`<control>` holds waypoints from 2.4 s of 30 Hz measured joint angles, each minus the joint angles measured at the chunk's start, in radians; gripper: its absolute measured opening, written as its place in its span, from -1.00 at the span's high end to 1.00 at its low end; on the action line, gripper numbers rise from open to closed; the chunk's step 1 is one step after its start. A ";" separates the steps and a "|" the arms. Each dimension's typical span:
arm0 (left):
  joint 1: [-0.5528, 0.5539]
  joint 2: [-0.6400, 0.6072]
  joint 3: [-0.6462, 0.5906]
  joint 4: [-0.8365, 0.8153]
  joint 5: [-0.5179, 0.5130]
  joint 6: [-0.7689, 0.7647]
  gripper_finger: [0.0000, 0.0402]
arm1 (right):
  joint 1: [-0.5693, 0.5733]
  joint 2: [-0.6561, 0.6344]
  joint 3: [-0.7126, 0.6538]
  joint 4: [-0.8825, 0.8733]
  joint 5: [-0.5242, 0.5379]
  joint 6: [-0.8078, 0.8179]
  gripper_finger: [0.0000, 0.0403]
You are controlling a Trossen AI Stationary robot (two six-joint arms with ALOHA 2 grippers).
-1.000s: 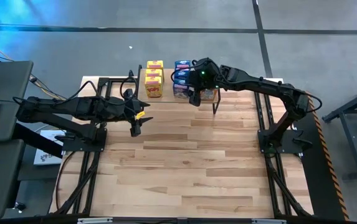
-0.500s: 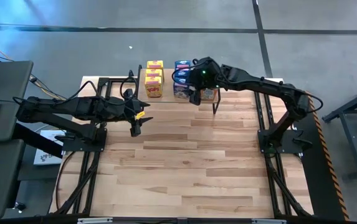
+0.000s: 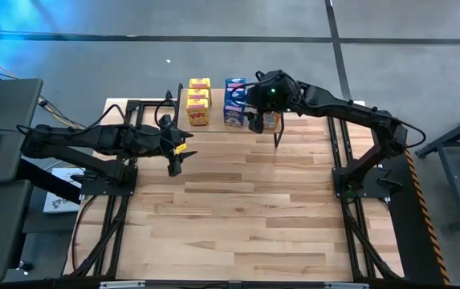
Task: Stack cereal on shelf
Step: Adjust the orange cereal box on the shelf, then return to Home Position
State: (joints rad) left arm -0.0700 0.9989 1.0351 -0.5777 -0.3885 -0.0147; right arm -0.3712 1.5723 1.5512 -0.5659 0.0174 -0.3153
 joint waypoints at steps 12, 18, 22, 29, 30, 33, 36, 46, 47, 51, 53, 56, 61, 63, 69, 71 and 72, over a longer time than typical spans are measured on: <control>0.000 0.000 0.000 0.000 0.000 0.000 -0.25 | 0.147 -0.008 0.000 -0.069 0.125 0.072 -0.29; 0.000 0.000 0.000 0.000 0.000 0.000 -0.25 | 0.215 -0.008 -0.032 -0.049 0.220 0.159 -0.29; 0.000 0.000 0.000 0.000 0.000 0.000 -0.25 | 0.245 -0.007 -0.084 -0.008 0.269 0.209 -0.29; 0.000 0.000 0.000 0.000 0.000 0.000 -0.25 | 0.275 -0.007 -0.174 0.111 0.332 0.246 -0.29; 0.000 0.000 0.000 0.000 0.000 0.000 -0.25 | 0.275 -0.007 -0.191 0.133 0.340 0.251 -0.29; 0.000 0.000 0.000 0.000 0.000 0.000 -0.25 | 0.273 -0.006 -0.236 0.186 0.349 0.264 -0.29; 0.000 0.000 0.000 0.000 0.000 0.000 -0.25 | 0.269 -0.006 -0.281 0.251 0.357 0.267 -0.29; 0.000 0.000 0.000 0.000 0.000 0.000 -0.25 | 0.267 -0.006 -0.334 0.355 0.408 0.298 -0.29; 0.000 0.000 0.000 0.000 0.000 0.000 -0.25 | 0.266 -0.006 -0.338 0.364 0.415 0.297 -0.29; 0.000 0.000 0.000 0.000 0.000 0.000 -0.25 | 0.257 -0.006 -0.340 0.371 0.426 0.293 -0.29; 0.000 0.000 0.000 0.000 0.000 0.000 -0.25 | 0.253 -0.006 -0.340 0.370 0.430 0.292 -0.29; 0.000 0.000 0.000 0.000 0.000 0.000 -0.25 | 0.247 -0.006 -0.340 0.372 0.427 0.291 -0.29; 0.000 0.000 0.000 0.000 0.000 0.000 -0.25 | 0.247 -0.006 -0.340 0.374 0.416 0.291 -0.29; 0.000 0.000 0.000 0.000 0.000 0.000 -0.25 | 0.250 -0.006 -0.340 0.374 0.416 0.292 -0.29; 0.000 0.000 0.000 0.000 0.000 0.000 -0.25 | 0.268 -0.006 -0.340 0.375 0.421 0.290 -0.29; 0.000 0.000 0.000 0.000 0.000 0.000 -0.25 | 0.274 -0.006 -0.340 0.375 0.428 0.290 -0.29; 0.000 0.000 0.000 0.000 0.000 0.000 -0.25 | 0.277 -0.006 -0.340 0.375 0.430 0.289 -0.29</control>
State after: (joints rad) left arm -0.0701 0.9989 1.0351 -0.5781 -0.3882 -0.0147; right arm -0.0944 1.5661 1.2110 -0.1909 0.4477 -0.0258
